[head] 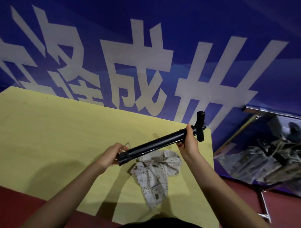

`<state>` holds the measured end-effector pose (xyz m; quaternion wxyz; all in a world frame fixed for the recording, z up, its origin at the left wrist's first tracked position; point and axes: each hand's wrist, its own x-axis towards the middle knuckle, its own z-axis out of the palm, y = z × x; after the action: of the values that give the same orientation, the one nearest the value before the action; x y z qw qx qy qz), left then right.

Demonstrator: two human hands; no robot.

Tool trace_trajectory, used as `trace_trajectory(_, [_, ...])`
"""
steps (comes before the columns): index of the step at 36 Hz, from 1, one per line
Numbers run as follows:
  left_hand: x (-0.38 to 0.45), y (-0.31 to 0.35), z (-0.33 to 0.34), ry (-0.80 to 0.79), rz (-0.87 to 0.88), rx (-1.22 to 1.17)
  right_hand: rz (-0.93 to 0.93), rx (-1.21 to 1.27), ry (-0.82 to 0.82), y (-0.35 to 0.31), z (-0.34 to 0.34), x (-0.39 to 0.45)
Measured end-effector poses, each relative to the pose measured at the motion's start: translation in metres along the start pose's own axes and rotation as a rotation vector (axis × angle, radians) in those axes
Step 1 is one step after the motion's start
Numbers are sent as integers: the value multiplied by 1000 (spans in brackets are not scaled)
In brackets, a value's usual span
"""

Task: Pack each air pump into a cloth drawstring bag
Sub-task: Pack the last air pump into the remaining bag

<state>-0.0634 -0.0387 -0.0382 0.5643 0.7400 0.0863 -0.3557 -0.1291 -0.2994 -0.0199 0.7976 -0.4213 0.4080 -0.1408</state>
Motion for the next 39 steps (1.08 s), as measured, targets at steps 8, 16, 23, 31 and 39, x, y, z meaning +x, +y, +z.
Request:
trace_trajectory(8, [-28,25,22,-331,143,414,-17,-66,-75,13,1,-4])
trace_trajectory(16, [-28,8,44,-163,266,326,-32,-243,-415,23,5,-26])
trace_trajectory(23, [-25,17,61,-84,369,262,-48,-490,-623,27,-3,-42])
trace_trajectory(31, [-6,17,79,-67,549,393,8,-337,-606,14,-20,-39])
trace_trajectory(39, [35,11,79,70,426,344,-125,-431,-298,5,-35,-6])
